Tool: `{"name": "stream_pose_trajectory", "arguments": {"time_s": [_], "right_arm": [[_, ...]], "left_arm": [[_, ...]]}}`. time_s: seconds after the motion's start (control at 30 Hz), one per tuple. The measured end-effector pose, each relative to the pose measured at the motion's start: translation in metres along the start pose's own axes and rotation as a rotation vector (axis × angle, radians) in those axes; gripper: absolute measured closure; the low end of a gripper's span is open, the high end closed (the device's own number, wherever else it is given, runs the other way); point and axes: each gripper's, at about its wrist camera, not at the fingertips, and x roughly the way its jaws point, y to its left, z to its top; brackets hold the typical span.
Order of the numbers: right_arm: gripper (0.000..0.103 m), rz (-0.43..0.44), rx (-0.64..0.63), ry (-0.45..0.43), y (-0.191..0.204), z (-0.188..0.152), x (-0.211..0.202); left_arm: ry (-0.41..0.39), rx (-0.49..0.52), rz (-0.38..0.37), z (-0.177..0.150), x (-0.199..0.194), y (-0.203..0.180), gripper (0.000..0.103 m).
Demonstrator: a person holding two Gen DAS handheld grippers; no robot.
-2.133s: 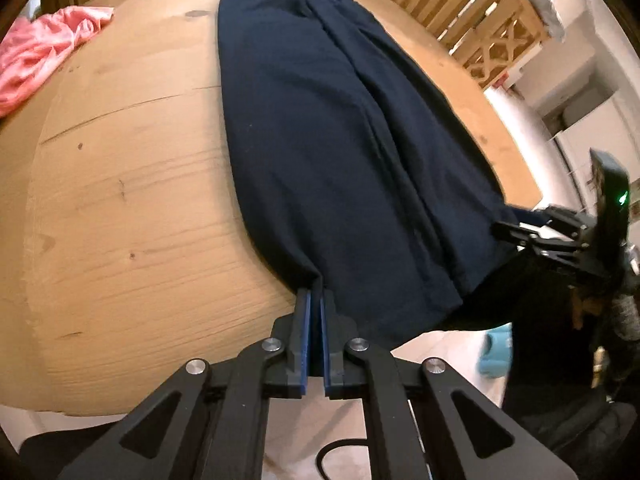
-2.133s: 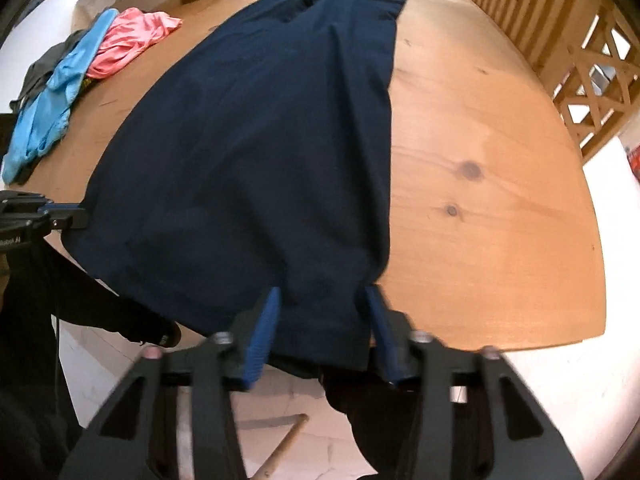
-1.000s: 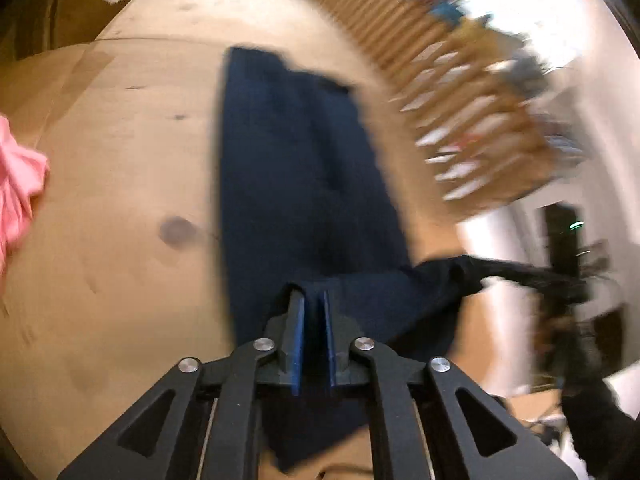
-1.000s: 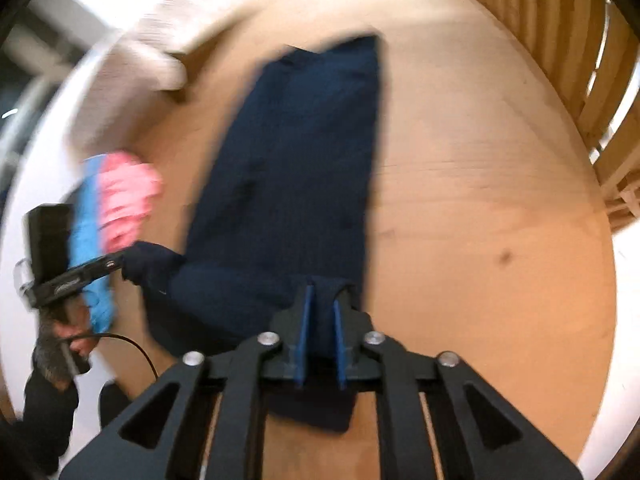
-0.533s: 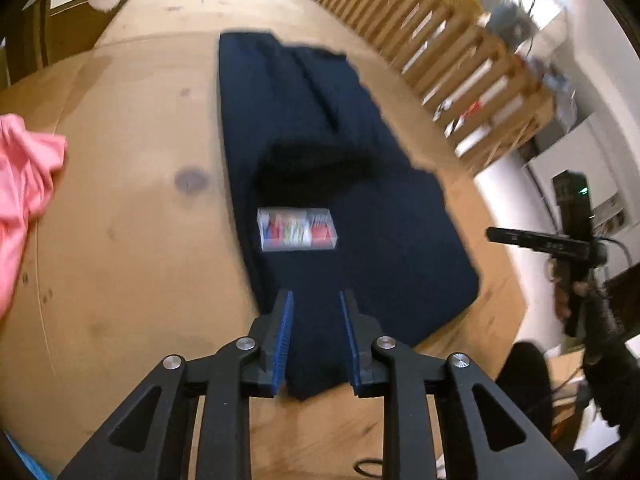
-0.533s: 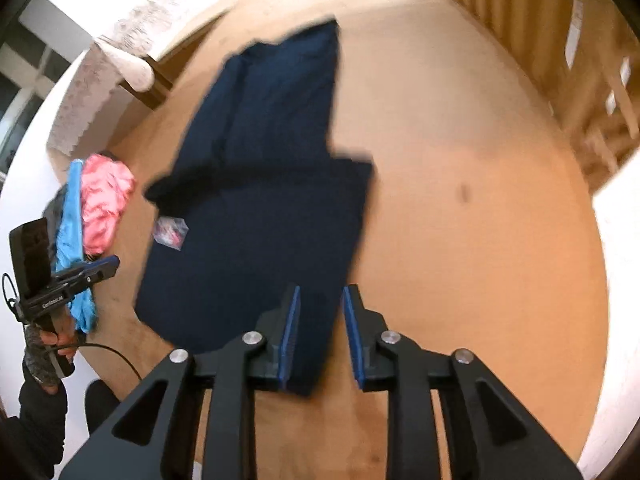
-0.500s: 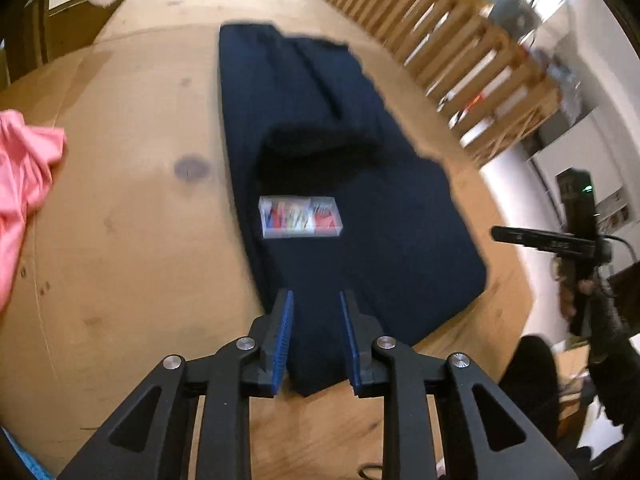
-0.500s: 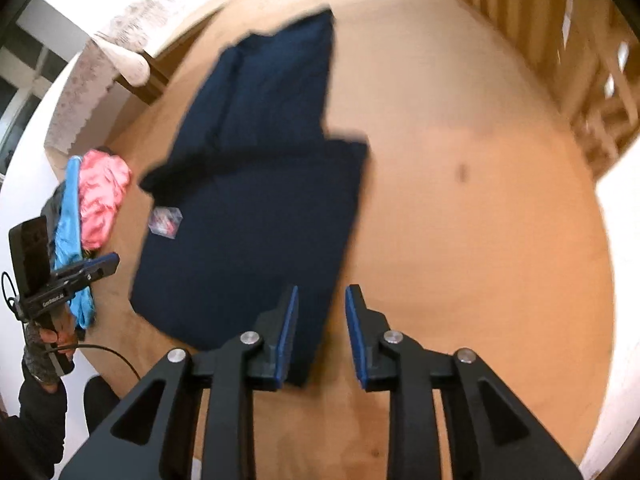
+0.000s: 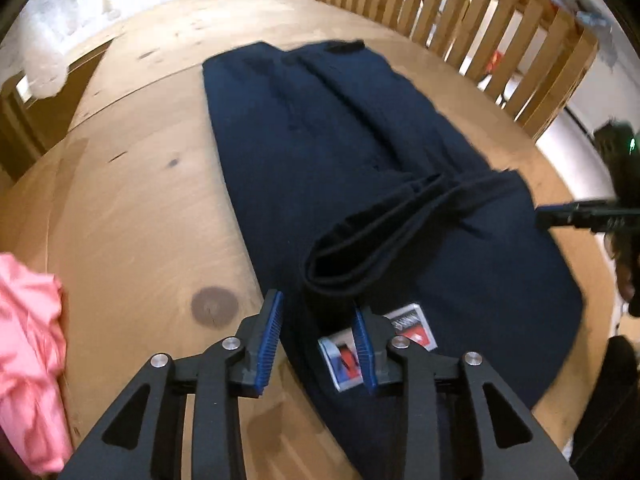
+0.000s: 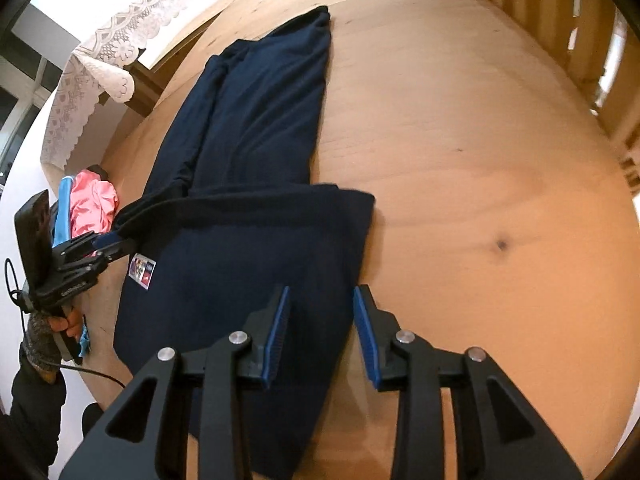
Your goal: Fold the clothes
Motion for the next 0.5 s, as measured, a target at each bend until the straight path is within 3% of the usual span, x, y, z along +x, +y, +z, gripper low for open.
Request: {"name": "stream_pose_trajectory", "arguments": {"time_s": [0.2,0.37,0.47,0.5], "right_arm": [[0.065,0.087,-0.037,-0.014,0.006,0.023,0.015],[0.07,0.045,-0.142,-0.048,0.022,0.021,0.016],[0.072,0.032,-0.198,-0.069,0.032,0.017,0.008],[0.072,0.029,-0.211,-0.072,0.035,0.016,0.005]], "left_arm": [[-0.032,0.012,-0.056,0.021,0.007,0.005,0.071],[-0.046,0.083,-0.097,0.031,0.013,-0.004,0.074],[-0.057,0.127,-0.082,0.033,0.009,-0.008,0.08],[-0.066,0.137,-0.074,0.033,0.004,-0.009,0.077]]}}
